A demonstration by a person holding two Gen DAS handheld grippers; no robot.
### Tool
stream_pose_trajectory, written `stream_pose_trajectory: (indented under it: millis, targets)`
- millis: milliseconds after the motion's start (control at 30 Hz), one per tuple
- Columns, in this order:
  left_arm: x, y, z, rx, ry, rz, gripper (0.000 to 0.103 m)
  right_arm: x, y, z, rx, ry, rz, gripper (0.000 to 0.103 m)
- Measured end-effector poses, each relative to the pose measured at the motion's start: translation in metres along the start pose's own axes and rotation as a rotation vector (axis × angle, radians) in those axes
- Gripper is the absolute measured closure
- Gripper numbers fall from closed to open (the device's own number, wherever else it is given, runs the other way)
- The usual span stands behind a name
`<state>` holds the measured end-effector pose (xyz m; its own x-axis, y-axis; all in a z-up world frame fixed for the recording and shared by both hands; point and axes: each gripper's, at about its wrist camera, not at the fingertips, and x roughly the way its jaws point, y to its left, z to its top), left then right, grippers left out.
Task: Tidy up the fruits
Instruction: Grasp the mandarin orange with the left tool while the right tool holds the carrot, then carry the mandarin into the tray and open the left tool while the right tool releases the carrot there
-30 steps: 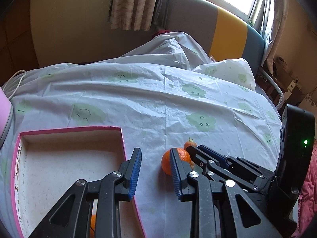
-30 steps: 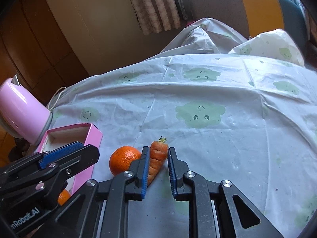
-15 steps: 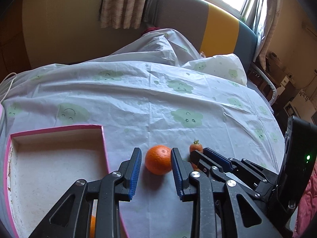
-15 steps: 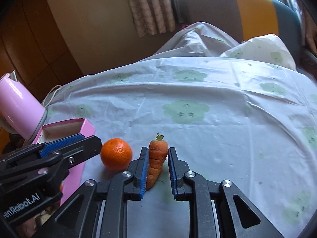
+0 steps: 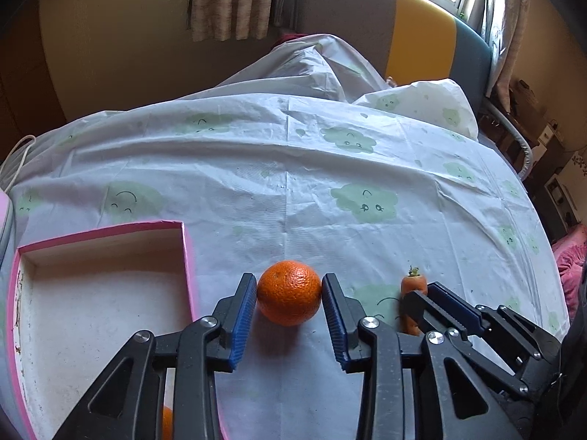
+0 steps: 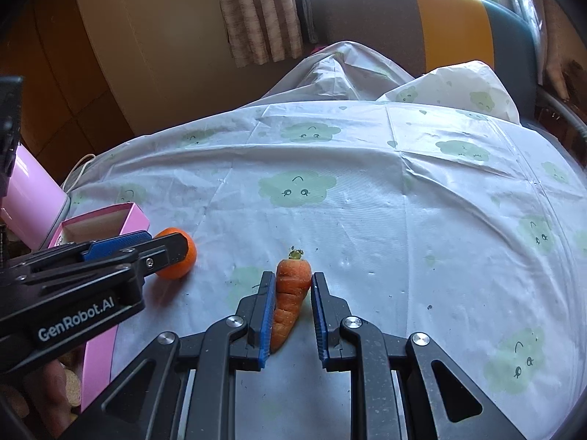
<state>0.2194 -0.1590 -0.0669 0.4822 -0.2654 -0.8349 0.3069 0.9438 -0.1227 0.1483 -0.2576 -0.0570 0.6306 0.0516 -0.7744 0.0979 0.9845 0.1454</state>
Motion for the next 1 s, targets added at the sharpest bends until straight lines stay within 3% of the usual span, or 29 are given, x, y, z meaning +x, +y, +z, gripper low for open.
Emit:
stream_pose_trajectory:
  millis: [433, 1000]
  targets:
    - [-0.031, -0.004, -0.013, 0.016, -0.049, -0.048, 0.069, -0.023, 0.011, -0.009, -0.016, -0.028, 0.008, 0.083]
    - [-0.117, 0.015, -0.048, -0.004, -0.183, -0.018, 0.069, -0.057, 0.045, -0.042, -0.056, -0.041, 0.069, 0.083]
